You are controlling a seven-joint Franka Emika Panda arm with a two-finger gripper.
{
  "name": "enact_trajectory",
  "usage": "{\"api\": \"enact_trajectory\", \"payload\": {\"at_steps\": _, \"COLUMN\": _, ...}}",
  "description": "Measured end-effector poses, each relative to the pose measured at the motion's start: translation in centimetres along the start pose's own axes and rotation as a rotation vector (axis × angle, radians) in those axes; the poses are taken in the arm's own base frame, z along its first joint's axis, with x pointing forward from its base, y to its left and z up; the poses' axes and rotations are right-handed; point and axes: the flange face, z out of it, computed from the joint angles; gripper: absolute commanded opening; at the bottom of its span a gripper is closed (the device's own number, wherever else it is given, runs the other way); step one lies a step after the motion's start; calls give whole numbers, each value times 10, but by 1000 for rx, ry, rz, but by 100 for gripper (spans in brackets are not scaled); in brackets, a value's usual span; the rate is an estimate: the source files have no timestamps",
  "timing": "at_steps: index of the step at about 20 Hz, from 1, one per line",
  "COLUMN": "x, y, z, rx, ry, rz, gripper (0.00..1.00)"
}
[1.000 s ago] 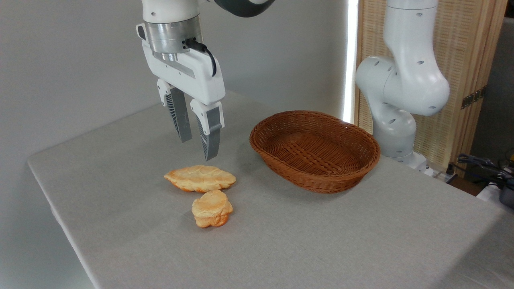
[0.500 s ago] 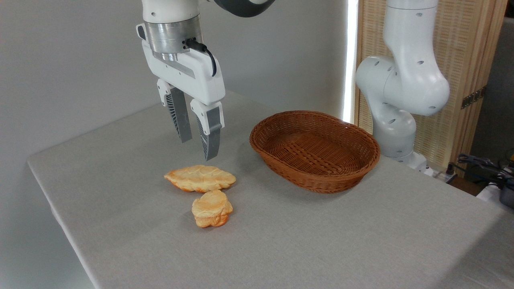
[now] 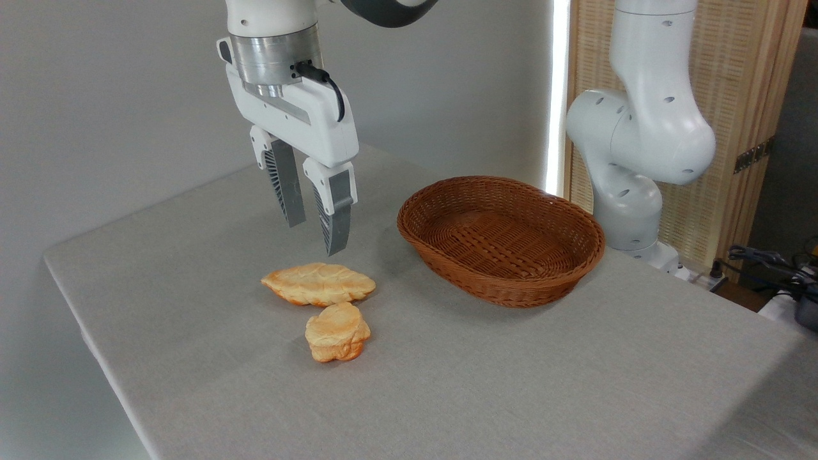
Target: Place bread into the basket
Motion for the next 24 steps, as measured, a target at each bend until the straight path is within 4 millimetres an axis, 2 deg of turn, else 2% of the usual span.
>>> {"api": "enact_trajectory", "payload": {"at_steps": 11, "x": 0, "y": 1, "z": 5, "rx": -9, "ry": -12, "rz": 3, "gripper": 100}}
{"api": "enact_trajectory", "payload": {"at_steps": 17, "x": -4, "y": 0, "z": 36, "rx": -41, "ry": -55, "rz": 24, "gripper": 100}}
{"api": "enact_trajectory", "payload": {"at_steps": 24, "x": 6, "y": -20, "z": 87, "rx": -36, "ry": -48, "rz": 63, "gripper": 100}}
